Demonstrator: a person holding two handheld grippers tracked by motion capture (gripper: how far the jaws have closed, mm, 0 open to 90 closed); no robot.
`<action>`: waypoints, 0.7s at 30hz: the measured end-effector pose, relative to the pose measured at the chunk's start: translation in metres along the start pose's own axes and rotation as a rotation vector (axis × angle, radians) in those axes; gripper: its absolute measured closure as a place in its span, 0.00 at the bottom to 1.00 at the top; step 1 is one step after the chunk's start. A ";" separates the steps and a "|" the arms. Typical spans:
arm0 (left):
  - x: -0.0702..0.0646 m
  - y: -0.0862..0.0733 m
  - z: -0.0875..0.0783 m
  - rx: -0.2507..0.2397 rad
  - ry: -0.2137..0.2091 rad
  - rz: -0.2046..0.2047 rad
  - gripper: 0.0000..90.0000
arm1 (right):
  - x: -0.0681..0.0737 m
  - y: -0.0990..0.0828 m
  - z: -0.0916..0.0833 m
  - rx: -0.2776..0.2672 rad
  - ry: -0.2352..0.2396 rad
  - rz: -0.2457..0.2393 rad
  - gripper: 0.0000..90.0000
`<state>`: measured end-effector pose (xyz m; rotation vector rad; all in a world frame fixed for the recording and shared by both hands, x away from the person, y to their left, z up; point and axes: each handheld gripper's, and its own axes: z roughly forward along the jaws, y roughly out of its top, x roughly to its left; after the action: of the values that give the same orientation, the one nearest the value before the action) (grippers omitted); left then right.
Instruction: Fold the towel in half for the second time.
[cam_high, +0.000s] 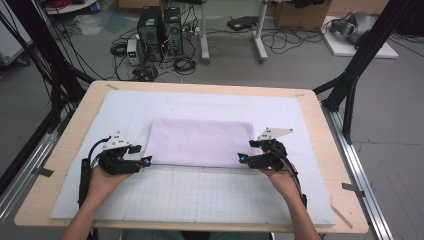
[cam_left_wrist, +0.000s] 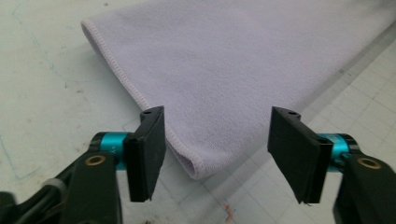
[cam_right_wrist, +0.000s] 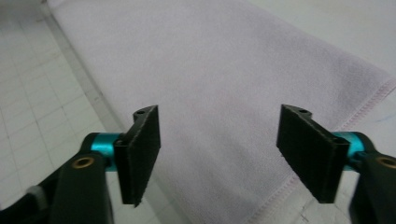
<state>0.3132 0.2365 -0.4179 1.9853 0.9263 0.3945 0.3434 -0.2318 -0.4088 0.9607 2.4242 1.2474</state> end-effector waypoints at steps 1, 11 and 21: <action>-0.001 -0.001 -0.001 -0.007 0.017 -0.001 0.36 | 0.000 0.000 -0.001 -0.008 0.001 0.005 0.28; -0.007 -0.012 -0.017 -0.029 0.039 -0.008 0.24 | 0.012 -0.006 -0.019 -0.032 0.008 -0.009 0.18; -0.013 -0.013 -0.026 -0.050 0.043 0.000 0.23 | 0.011 -0.021 -0.030 -0.053 0.022 0.000 0.18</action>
<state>0.2834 0.2465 -0.4136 1.9381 0.9341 0.4574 0.3109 -0.2521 -0.4065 0.9380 2.3949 1.3216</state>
